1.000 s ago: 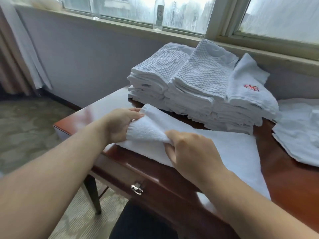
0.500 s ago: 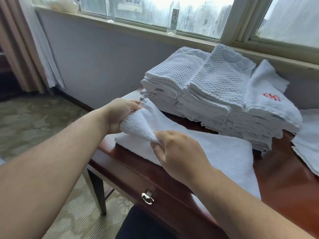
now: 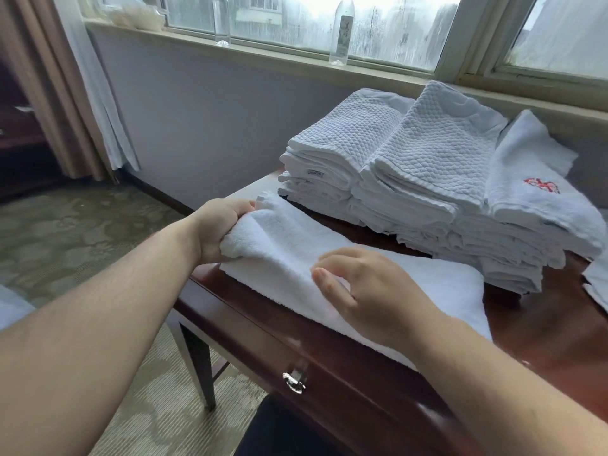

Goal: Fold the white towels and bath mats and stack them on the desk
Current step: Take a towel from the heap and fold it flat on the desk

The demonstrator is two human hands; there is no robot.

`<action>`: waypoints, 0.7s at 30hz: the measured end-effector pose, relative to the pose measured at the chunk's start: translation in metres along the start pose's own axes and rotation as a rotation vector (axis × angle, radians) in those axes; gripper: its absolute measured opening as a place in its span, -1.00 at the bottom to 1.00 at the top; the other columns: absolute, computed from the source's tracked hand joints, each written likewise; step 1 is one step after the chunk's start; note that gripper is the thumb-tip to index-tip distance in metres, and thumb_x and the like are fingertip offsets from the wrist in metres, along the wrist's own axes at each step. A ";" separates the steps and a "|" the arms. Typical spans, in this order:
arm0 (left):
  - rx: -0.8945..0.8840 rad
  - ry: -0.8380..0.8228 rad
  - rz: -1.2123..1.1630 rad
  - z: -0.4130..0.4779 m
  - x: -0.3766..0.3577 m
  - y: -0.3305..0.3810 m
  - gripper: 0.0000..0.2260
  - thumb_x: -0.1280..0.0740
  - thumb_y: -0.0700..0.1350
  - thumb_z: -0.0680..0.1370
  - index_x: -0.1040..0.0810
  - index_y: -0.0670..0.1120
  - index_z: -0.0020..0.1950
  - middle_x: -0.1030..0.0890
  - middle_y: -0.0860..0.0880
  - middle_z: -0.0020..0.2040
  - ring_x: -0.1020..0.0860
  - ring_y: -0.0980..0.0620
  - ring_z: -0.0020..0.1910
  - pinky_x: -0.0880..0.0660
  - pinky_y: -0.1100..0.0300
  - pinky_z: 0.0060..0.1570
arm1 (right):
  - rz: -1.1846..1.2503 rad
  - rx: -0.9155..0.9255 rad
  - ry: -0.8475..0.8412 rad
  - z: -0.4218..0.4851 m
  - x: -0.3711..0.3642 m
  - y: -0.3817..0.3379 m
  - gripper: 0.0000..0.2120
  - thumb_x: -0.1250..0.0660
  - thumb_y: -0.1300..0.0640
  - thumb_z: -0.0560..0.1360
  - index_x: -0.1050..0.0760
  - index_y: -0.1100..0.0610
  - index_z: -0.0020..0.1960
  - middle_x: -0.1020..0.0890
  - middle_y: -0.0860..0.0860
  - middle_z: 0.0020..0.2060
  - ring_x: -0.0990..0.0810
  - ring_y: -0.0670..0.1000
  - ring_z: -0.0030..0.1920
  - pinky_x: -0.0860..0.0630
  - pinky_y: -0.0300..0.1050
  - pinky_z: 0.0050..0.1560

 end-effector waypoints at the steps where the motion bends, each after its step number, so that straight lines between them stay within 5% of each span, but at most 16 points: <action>1: -0.007 0.047 0.055 0.000 0.005 0.002 -0.76 -0.20 -0.22 0.57 -0.67 -0.18 0.03 -0.63 -0.18 -0.02 -0.64 -0.12 -0.06 -0.59 0.06 -0.01 | -0.082 0.001 0.017 0.000 0.003 0.005 -0.62 -0.09 -0.15 0.64 -0.65 -0.02 0.04 -0.65 -0.17 0.04 -0.53 -0.12 0.12 -0.37 -0.17 0.16; 4: -0.046 0.277 0.428 -0.004 0.020 0.019 -0.84 -0.23 -0.19 0.54 -0.58 -0.11 0.03 -0.59 -0.12 -0.03 -0.55 -0.11 -0.12 -0.48 0.10 -0.12 | -0.203 -0.031 0.013 -0.002 0.006 0.025 -0.72 -0.15 -0.02 0.65 -0.63 -0.02 0.08 -0.64 -0.18 0.04 -0.52 -0.07 0.15 -0.35 -0.11 0.24; 6: -0.115 0.461 0.796 -0.011 0.023 0.039 -0.85 -0.22 -0.13 0.55 -0.53 -0.04 0.07 -0.56 -0.06 -0.03 -0.50 -0.10 -0.11 -0.42 0.14 -0.18 | -0.143 -0.039 0.018 -0.004 0.005 0.032 -0.75 -0.20 0.04 0.64 -0.65 -0.01 0.15 -0.64 -0.17 0.07 -0.49 -0.13 0.17 -0.32 -0.29 0.25; 8: -0.240 0.570 1.053 -0.023 0.009 0.053 -0.76 -0.24 -0.07 0.56 -0.54 0.03 0.21 -0.55 0.01 0.10 -0.50 -0.07 0.13 -0.49 0.04 0.09 | -0.068 -0.055 0.026 -0.007 0.005 0.035 -0.76 -0.24 0.07 0.63 -0.65 0.01 0.19 -0.64 -0.15 0.11 -0.40 -0.18 0.22 -0.18 -0.58 0.16; 11: -0.518 0.427 1.153 -0.035 -0.046 0.053 -0.73 -0.25 -0.12 0.57 -0.56 0.11 0.22 -0.52 0.04 0.13 -0.42 0.01 0.22 -0.36 0.15 0.24 | -0.020 -0.124 0.007 -0.007 0.008 0.046 -0.76 -0.24 0.02 0.64 -0.64 -0.04 0.20 -0.61 -0.21 0.16 -0.42 -0.22 0.25 -0.22 -0.56 0.14; 15: -0.615 0.094 1.304 -0.031 -0.111 0.014 -0.70 -0.19 -0.01 0.65 -0.53 0.17 0.35 -0.46 0.07 0.39 -0.32 0.06 0.41 -0.19 0.13 0.44 | -0.176 -0.306 0.051 -0.018 0.025 0.077 -0.74 -0.18 0.03 0.62 -0.62 0.01 0.14 -0.62 -0.12 0.12 -0.53 -0.01 0.21 -0.45 0.00 0.22; 18: -0.443 -0.012 1.521 -0.016 -0.117 -0.026 -0.53 0.04 0.27 0.64 -0.23 0.27 0.56 -0.16 0.10 0.62 -0.07 0.09 0.59 0.03 0.03 0.56 | -0.071 -0.384 0.004 -0.038 0.020 0.100 -0.70 -0.15 -0.02 0.64 -0.55 -0.11 0.28 -0.54 -0.18 0.26 -0.45 -0.07 0.31 -0.35 -0.03 0.35; 21: -0.399 -0.012 1.593 -0.009 -0.115 -0.036 -0.42 0.16 0.36 0.56 -0.08 0.31 0.58 -0.03 0.16 0.64 0.03 0.14 0.60 0.13 0.01 0.57 | 0.094 -0.370 0.065 -0.048 0.023 0.112 -0.71 -0.19 -0.04 0.62 -0.56 -0.12 0.28 -0.55 -0.23 0.26 -0.43 -0.17 0.32 -0.29 -0.19 0.32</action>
Point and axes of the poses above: each hand's wrist, its own z-axis towards the middle knuckle, its own x-axis out of the back of the hand, y = z × x, the point moved 9 cm from there along z, towards the middle knuckle
